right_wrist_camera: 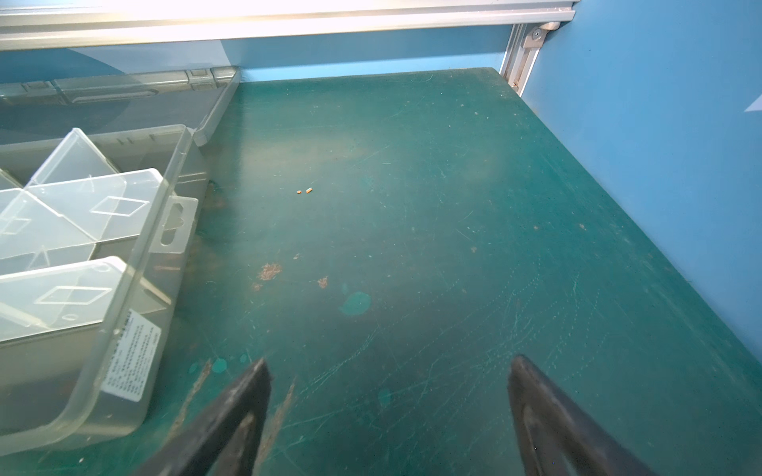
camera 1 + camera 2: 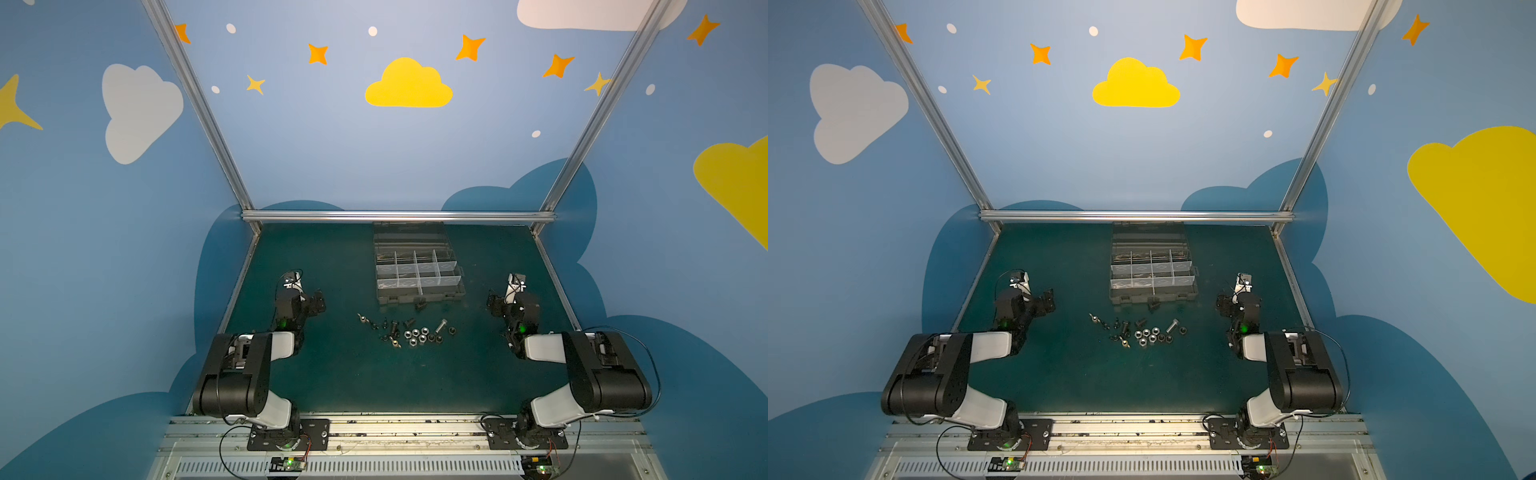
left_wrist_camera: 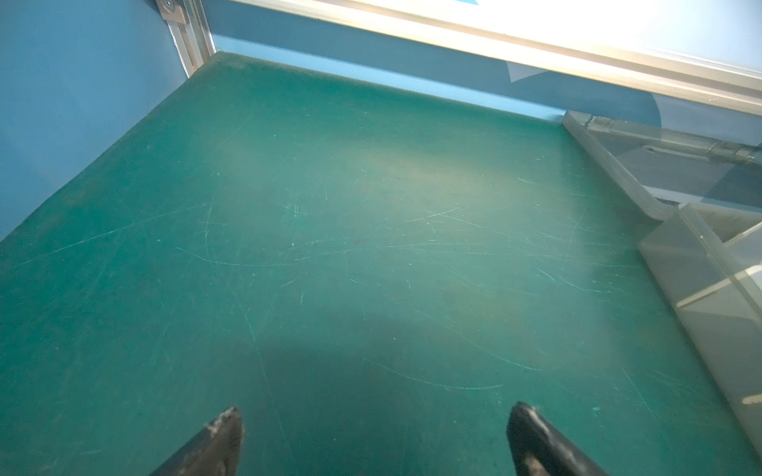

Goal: Sort the screws and nuts into containers
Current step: Pick up the nut from the center of the table.

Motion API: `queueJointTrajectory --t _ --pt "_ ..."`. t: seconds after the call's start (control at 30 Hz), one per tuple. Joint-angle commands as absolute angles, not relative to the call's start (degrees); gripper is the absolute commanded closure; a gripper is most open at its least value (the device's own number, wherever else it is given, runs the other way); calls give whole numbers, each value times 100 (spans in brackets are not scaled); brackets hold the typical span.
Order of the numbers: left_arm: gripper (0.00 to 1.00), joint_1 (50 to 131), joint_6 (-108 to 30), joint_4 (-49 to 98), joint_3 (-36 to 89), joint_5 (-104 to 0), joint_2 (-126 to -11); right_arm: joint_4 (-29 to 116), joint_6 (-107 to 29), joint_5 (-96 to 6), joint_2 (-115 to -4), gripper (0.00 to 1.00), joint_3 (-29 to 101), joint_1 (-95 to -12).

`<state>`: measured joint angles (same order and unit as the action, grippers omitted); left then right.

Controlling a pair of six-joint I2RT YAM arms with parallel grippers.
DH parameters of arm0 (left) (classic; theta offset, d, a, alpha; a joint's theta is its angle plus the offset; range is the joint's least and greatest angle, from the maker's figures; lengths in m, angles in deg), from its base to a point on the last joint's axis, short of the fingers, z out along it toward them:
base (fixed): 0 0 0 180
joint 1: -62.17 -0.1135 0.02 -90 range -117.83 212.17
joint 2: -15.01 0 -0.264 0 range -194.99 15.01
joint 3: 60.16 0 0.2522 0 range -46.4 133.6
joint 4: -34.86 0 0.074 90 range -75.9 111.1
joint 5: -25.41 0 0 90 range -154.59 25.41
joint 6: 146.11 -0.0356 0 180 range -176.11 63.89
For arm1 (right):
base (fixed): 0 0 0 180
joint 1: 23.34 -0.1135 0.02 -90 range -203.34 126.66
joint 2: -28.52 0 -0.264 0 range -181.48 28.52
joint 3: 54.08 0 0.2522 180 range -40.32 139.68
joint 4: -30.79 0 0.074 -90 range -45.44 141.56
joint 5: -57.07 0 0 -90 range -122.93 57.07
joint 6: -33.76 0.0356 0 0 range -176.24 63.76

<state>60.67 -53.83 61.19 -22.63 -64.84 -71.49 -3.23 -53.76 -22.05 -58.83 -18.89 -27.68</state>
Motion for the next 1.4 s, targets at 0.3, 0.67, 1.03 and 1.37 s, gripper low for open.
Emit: queueJointTrajectory --t 0.3,0.67,1.03,1.37 --pt "0 6045 -5411 6205 -2166 -6450 -7196 -424 -5431 -2229 -5876 11 -1827 -2756" --pt "0 6080 -5550 4790 -1575 -6210 -6587 2059 -5661 -2781 -5044 12 -816 -2808" --pt "0 6223 -4410 2942 -1276 -6198 -5303 5294 -5670 -4787 -4352 11 921 -3044" --pt "0 6412 -2982 1954 -1314 -5776 -4764 6571 -5740 -5904 -4880 12 1980 -4022"
